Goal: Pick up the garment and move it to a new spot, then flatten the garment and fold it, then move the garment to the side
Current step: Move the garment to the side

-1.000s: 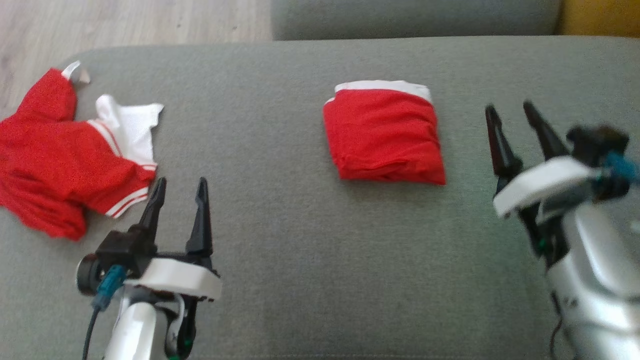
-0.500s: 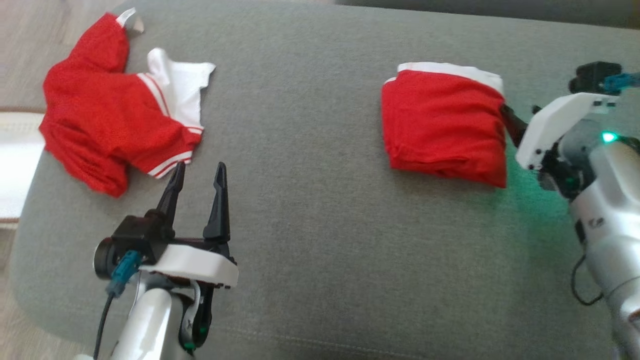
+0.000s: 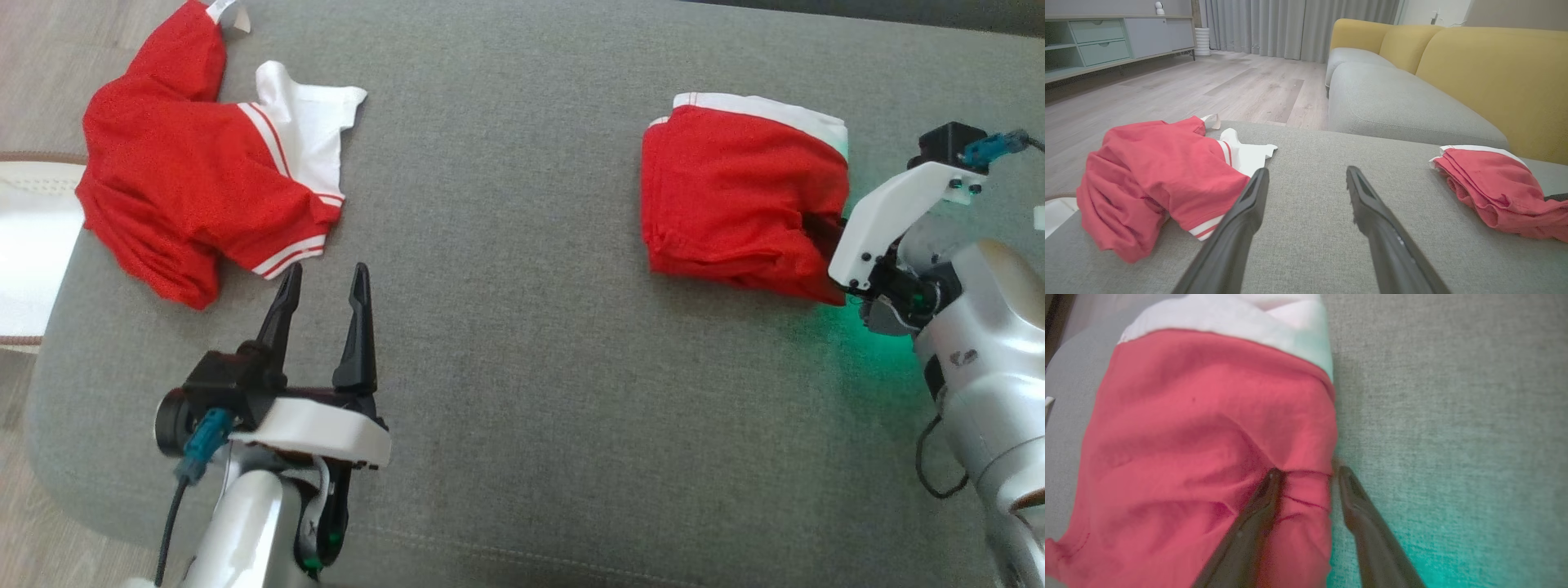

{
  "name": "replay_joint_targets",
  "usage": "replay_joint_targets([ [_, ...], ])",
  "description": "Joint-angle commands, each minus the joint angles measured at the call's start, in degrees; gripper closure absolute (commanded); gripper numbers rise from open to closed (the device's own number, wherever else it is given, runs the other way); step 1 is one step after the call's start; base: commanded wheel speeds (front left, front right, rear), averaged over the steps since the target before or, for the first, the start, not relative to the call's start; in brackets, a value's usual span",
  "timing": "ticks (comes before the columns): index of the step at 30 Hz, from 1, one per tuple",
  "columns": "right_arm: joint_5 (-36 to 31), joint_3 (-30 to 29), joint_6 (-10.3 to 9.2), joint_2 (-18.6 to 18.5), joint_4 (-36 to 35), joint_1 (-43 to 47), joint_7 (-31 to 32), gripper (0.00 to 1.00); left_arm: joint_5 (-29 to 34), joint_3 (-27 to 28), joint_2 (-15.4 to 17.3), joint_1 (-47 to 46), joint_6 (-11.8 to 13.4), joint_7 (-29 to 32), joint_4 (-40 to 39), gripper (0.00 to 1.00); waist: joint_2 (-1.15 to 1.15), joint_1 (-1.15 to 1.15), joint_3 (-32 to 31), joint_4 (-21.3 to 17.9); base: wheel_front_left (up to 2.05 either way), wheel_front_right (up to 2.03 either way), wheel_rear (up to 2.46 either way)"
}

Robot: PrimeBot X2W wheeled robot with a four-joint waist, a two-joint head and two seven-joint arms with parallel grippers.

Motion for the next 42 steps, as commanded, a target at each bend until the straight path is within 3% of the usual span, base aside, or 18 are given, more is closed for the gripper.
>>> replay_joint_targets([
  [1,0.58,1.30,0.44,0.83,-0.20,0.27,-0.55,1.00,-0.49,1.34,0.28,-2.79,0.45,-0.30,-1.90,0.00,0.00,0.00,0.04,-0.26,0.00,0.00,0.00],
  [8,1.41,2.08,0.44,0.16,-1.13,-1.09,-8.17,1.00,-0.02,1.59,0.28,-2.70,0.24,-0.30,-1.92,0.00,0.00,0.00,-0.77,-2.30,0.00,0.00,0.00],
  [12,1.60,3.18,0.44,0.34,-1.15,-1.55,-9.53,1.00,0.39,1.80,0.28,-2.52,-0.30,-0.30,-2.07,0.00,0.00,0.00,-1.67,-4.49,0.00,0.00,0.00],
  [19,2.71,6.82,0.44,-0.42,-2.37,-2.14,-9.49,1.00,0.09,0.80,0.28,-3.18,-2.96,-0.30,-2.16,0.00,0.00,0.00,-2.87,-11.93,0.00,0.00,0.00],
  [26,5.23,9.70,0.44,-0.28,-4.44,-2.16,-10.17,1.00,0.44,-1.42,0.28,-3.91,-4.29,-0.30,-0.91,0.00,0.00,0.00,-3.01,-20.71,0.00,0.00,0.00],
  [31,6.94,11.57,0.44,-0.77,-5.56,-2.18,-11.20,1.00,-0.17,-4.34,0.28,-5.09,-5.25,-0.30,0.04,0.00,0.00,0.00,-1.98,-24.92,0.00,0.00,0.00],
  [35,7.51,13.50,0.44,-2.84,-6.28,-2.68,-12.58,1.00,-0.12,-5.70,0.28,-6.25,-5.66,-0.30,0.70,0.00,0.00,0.00,0.07,-26.13,0.00,0.00,0.00],
  [42,6.57,16.82,0.44,-9.44,-5.94,-7.33,-14.81,1.00,1.17,-5.61,0.30,-8.24,-6.07,-0.30,1.72,0.00,0.00,0.00,4.69,-24.86,0.00,0.00,0.00],
])
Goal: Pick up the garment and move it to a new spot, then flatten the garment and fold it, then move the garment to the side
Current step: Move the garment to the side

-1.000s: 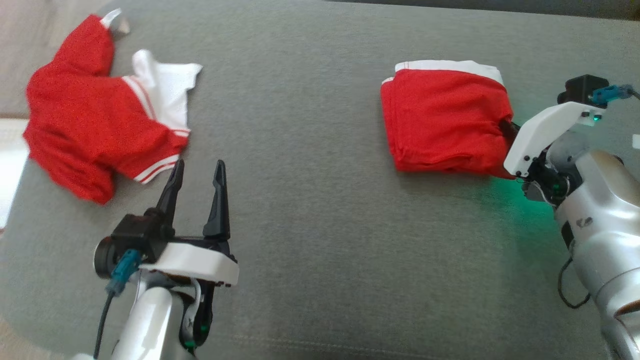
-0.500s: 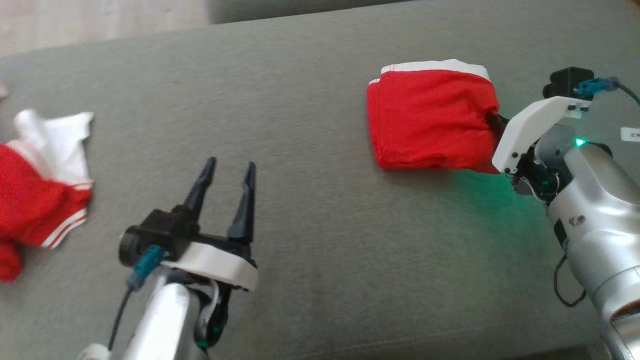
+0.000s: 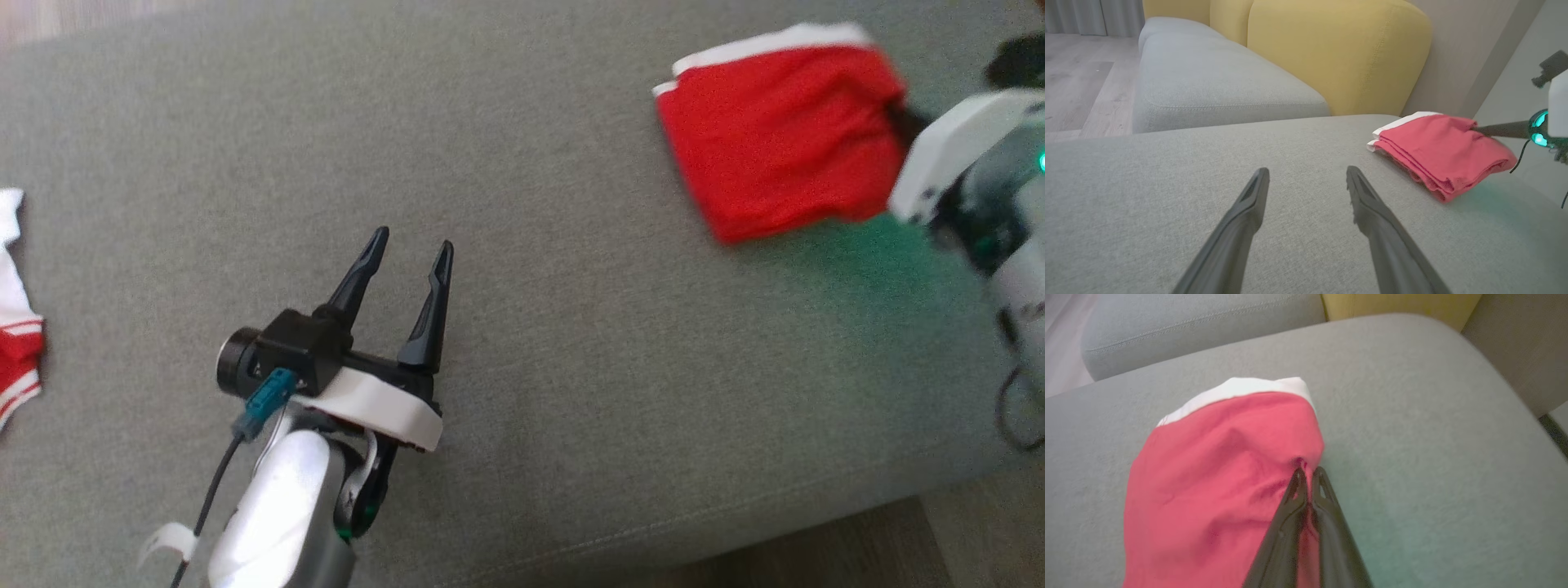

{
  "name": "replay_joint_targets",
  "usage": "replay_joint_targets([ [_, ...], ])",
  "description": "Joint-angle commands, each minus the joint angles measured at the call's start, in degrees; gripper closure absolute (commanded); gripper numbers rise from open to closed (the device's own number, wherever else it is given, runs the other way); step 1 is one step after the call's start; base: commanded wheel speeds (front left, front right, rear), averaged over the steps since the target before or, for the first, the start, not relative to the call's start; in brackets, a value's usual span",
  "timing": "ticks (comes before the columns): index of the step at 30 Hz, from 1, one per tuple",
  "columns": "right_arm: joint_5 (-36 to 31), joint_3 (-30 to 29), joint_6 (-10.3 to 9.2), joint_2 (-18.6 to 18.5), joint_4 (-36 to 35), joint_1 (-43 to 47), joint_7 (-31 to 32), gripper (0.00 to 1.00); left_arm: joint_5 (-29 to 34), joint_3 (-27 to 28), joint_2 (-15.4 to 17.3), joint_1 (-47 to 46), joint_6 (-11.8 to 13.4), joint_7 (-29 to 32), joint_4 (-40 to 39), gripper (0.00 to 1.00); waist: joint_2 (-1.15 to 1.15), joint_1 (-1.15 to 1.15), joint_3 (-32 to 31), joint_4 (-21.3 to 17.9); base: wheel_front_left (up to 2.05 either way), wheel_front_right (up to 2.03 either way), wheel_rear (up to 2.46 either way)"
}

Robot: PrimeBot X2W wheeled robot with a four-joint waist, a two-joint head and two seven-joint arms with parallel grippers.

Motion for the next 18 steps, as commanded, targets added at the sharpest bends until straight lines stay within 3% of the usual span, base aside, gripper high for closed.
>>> replay_joint_targets([
  [1,-0.74,0.98,0.43,-2.47,-1.11,-3.56,-1.57,1.00,0.66,1.70,0.35,-2.38,-0.44,-0.30,-1.29,0.00,0.00,0.00,2.22,0.98,0.00,0.00,0.00],
  [8,-2.65,1.66,0.43,-7.49,3.62,-9.89,-2.18,1.00,1.65,2.42,0.50,-3.83,-0.63,-0.31,-1.46,0.00,0.00,0.00,5.90,2.70,0.00,0.00,0.00],
  [18,-4.44,1.29,0.43,-8.35,9.49,-13.17,-4.12,1.00,1.98,3.33,0.48,-4.48,-0.64,-0.31,-1.64,0.00,0.00,0.00,7.34,3.28,0.00,0.00,0.00],
])
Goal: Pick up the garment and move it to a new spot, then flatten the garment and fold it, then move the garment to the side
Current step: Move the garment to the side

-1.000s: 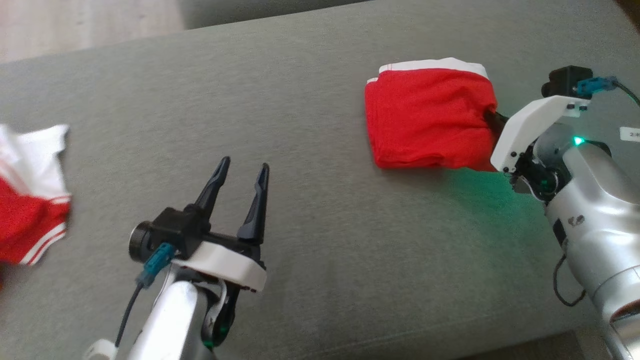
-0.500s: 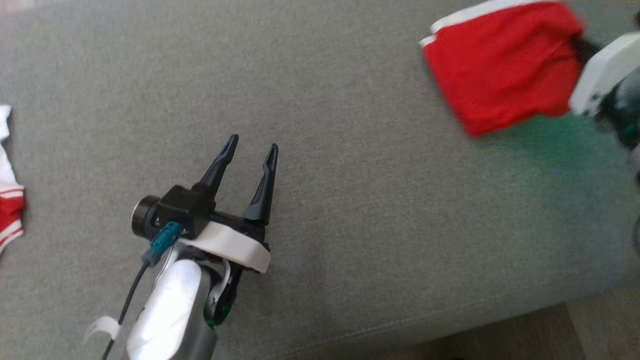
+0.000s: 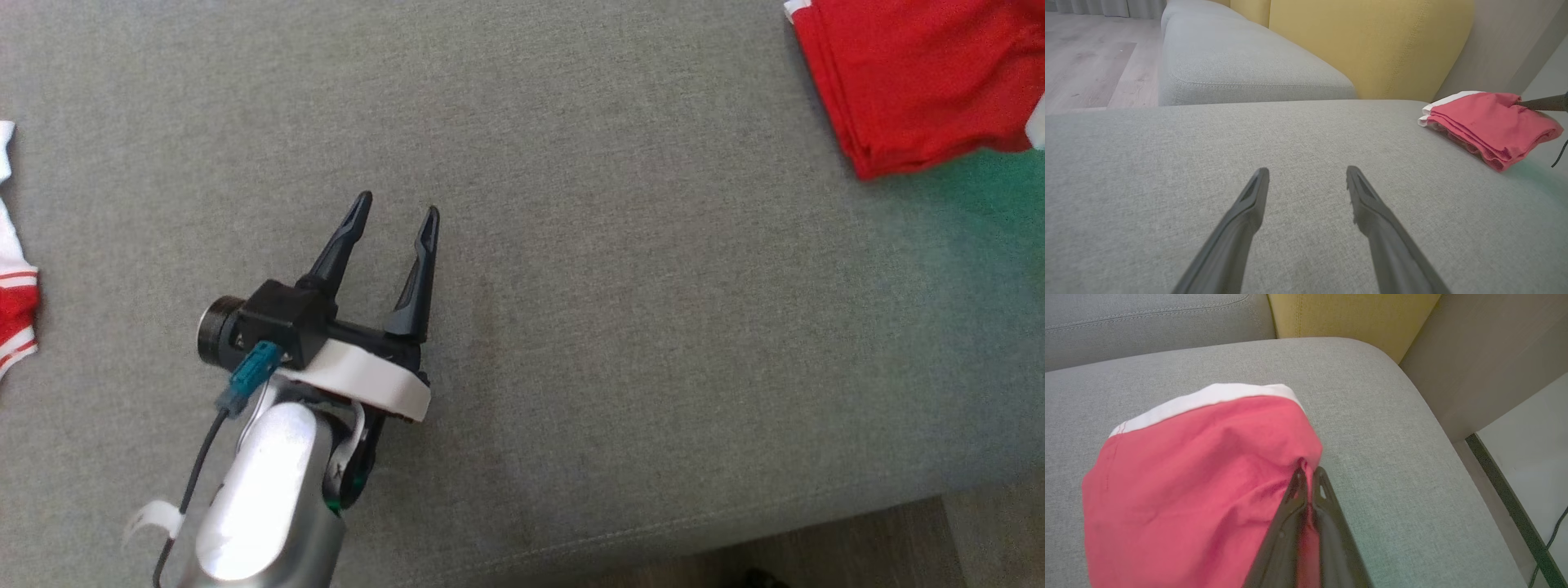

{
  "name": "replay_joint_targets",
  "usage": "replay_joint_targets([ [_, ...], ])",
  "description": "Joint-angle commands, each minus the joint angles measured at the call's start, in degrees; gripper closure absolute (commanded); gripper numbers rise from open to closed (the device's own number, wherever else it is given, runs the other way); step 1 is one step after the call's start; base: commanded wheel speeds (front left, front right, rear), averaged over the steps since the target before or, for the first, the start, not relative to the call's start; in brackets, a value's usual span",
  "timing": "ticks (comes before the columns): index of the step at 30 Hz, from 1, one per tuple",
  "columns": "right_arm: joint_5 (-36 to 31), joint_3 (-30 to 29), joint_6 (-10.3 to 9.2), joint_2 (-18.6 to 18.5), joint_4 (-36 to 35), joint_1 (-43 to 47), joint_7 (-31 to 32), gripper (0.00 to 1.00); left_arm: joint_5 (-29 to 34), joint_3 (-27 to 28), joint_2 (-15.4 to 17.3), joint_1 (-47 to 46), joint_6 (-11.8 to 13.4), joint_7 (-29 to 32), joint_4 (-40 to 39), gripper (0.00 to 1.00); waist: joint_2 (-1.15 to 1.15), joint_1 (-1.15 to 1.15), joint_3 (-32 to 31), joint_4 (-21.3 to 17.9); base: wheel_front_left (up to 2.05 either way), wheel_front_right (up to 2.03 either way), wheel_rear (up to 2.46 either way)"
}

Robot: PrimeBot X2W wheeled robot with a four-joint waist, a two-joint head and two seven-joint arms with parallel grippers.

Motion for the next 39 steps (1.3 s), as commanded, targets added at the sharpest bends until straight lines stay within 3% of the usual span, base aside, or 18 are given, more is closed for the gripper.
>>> replay_joint_targets([
  [1,-0.24,0.28,0.43,-1.35,-0.48,-1.57,-0.75,0.39,0.48,1.64,0.41,-1.49,-0.20,-0.31,-1.81,0.00,0.00,0.00,-0.16,0.03,0.00,0.00,0.00],
  [2,-0.53,0.22,0.43,-1.33,0.01,-1.65,-1.01,0.00,0.42,1.69,0.40,-1.52,-0.21,-0.31,-1.76,0.00,0.00,0.00,-0.33,0.10,0.00,0.00,0.00],
  [11,-3.42,-0.15,0.43,-0.09,1.70,-1.29,-6.84,0.00,-0.87,2.61,0.30,0.13,0.14,-0.31,-2.05,0.00,0.00,0.00,-5.35,1.33,0.00,0.00,0.00],
  [16,-1.95,-0.91,0.43,1.85,-1.93,0.67,-13.15,0.00,-1.91,4.28,0.27,2.33,0.76,-0.31,-2.64,0.00,0.00,0.00,-9.86,2.57,0.00,0.00,0.00],
  [21,0.87,-1.72,0.43,3.64,-8.98,5.25,-18.83,0.00,-2.58,7.05,0.27,4.58,1.53,-0.31,-3.23,0.00,0.00,0.00,-14.17,3.80,0.00,0.00,0.00],
  [29,1.60,-3.40,0.43,5.08,-20.85,17.31,-22.66,0.00,-1.77,10.40,0.92,6.94,2.39,-0.31,-3.73,0.00,0.00,0.00,-18.89,6.50,0.00,0.00,0.00],
  [39,-8.35,-17.45,0.43,8.69,-40.45,39.31,-24.22,0.00,-0.53,13.41,0.92,9.45,3.03,-0.31,-4.24,0.00,0.00,0.00,-20.78,8.73,0.00,0.00,0.00],
])
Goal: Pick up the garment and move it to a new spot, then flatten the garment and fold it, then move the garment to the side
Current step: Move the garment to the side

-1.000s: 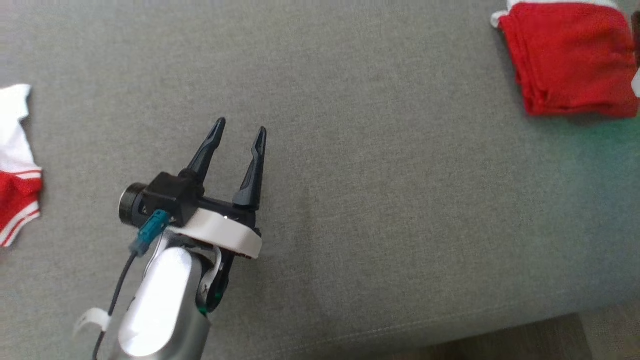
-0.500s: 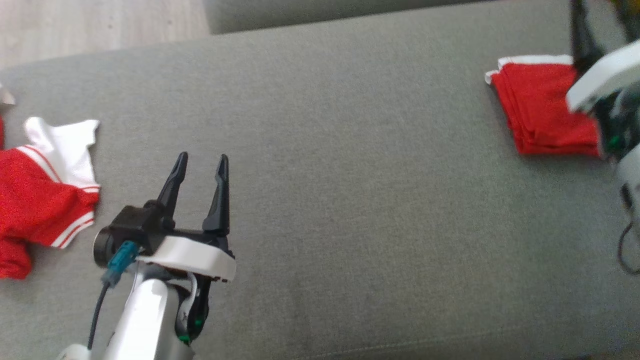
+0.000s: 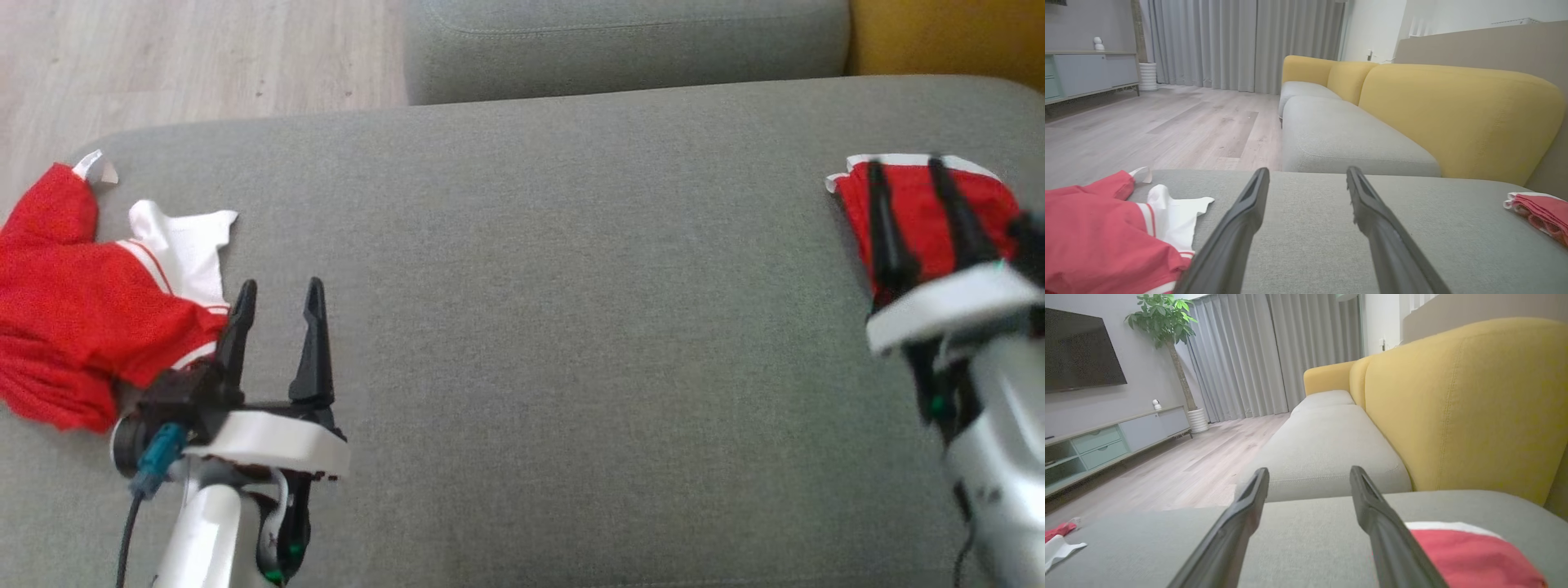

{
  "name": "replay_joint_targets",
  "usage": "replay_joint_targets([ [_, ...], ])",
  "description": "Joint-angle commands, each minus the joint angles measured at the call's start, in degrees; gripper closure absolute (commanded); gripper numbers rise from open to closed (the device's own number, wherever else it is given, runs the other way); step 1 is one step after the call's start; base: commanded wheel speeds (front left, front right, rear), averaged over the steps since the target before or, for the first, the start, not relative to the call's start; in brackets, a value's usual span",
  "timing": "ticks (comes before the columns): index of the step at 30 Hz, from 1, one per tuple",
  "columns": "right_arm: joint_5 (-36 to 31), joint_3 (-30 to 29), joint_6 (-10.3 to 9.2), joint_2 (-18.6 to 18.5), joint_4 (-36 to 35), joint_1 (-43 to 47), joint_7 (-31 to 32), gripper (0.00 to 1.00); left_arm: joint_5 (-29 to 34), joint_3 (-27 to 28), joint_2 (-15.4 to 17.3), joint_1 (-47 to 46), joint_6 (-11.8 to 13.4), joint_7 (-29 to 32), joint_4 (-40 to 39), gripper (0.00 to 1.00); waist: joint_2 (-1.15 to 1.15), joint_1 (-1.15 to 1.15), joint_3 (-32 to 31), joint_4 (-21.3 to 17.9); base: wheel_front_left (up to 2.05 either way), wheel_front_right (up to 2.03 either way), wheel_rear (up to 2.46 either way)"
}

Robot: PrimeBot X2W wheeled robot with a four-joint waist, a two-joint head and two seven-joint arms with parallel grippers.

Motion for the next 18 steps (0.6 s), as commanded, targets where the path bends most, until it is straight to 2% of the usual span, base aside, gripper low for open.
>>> replay_joint_targets([
  [1,-2.40,-2.40,0.43,1.44,-6.15,4.40,-0.73,0.00,1.17,2.40,0.64,-1.18,-0.08,-0.31,-1.94,0.00,0.00,0.00,0.07,0.35,0.00,0.00,0.00],
  [2,-2.40,-2.40,0.43,1.44,-6.15,4.40,-0.73,0.00,1.17,2.40,0.64,-1.18,-0.08,-0.31,-1.94,0.00,0.00,0.00,0.07,0.35,0.00,0.00,0.00],
  [10,-11.79,-9.23,0.43,8.26,-19.60,18.74,-0.77,0.00,2.32,2.43,0.33,-0.26,-0.20,-0.31,-1.68,0.00,0.00,0.00,1.12,0.92,0.00,0.00,0.00],
  [18,-16.50,-10.97,0.43,11.99,-22.88,23.17,-0.78,0.00,2.65,2.20,0.10,0.05,-0.29,-0.31,-1.49,0.00,0.00,0.00,2.06,1.04,0.00,0.00,0.00],
])
